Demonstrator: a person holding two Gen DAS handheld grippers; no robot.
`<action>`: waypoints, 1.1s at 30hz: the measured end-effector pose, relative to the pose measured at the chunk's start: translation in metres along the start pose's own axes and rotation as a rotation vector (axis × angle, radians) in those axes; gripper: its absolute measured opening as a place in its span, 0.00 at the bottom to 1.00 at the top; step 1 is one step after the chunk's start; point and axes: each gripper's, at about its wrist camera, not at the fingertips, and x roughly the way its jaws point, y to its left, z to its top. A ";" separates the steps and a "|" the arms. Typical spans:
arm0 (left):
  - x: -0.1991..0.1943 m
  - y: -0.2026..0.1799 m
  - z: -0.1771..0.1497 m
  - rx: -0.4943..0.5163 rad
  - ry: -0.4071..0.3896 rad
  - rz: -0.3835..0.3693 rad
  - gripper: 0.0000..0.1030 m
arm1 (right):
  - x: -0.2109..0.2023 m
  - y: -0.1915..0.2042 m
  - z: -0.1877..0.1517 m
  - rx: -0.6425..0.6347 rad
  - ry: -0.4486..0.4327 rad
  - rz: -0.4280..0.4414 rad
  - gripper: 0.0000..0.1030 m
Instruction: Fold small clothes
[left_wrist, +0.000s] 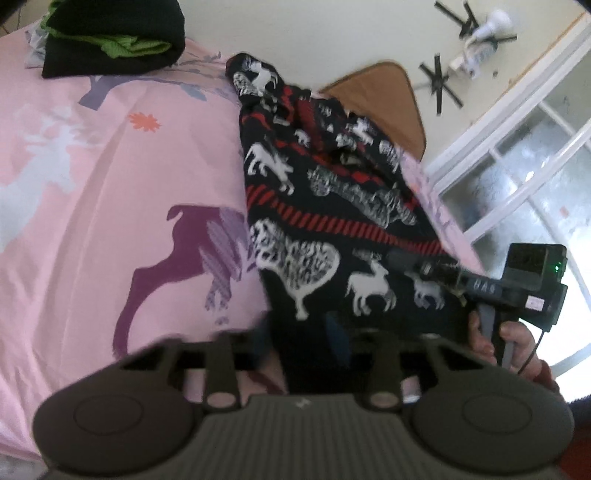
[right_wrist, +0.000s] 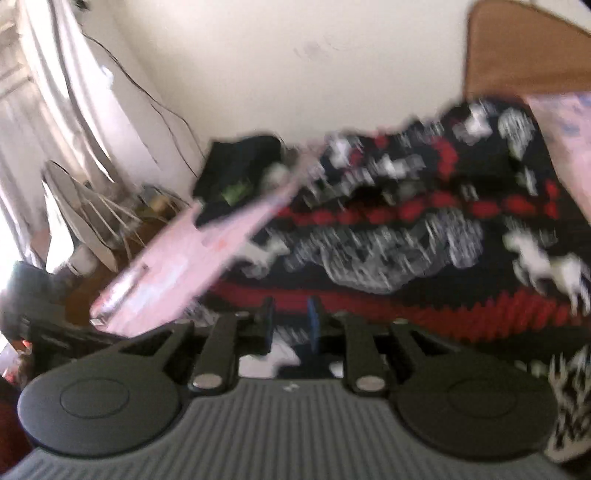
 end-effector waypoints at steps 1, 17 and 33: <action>0.001 0.001 -0.002 0.007 0.020 0.011 0.06 | 0.008 0.001 -0.007 0.006 0.047 0.005 0.22; -0.006 -0.006 -0.001 0.033 0.057 -0.011 0.34 | -0.113 -0.042 -0.049 0.216 -0.227 -0.201 0.33; -0.026 -0.003 0.002 0.006 0.066 0.005 0.05 | -0.128 -0.053 -0.088 0.244 -0.077 -0.160 0.08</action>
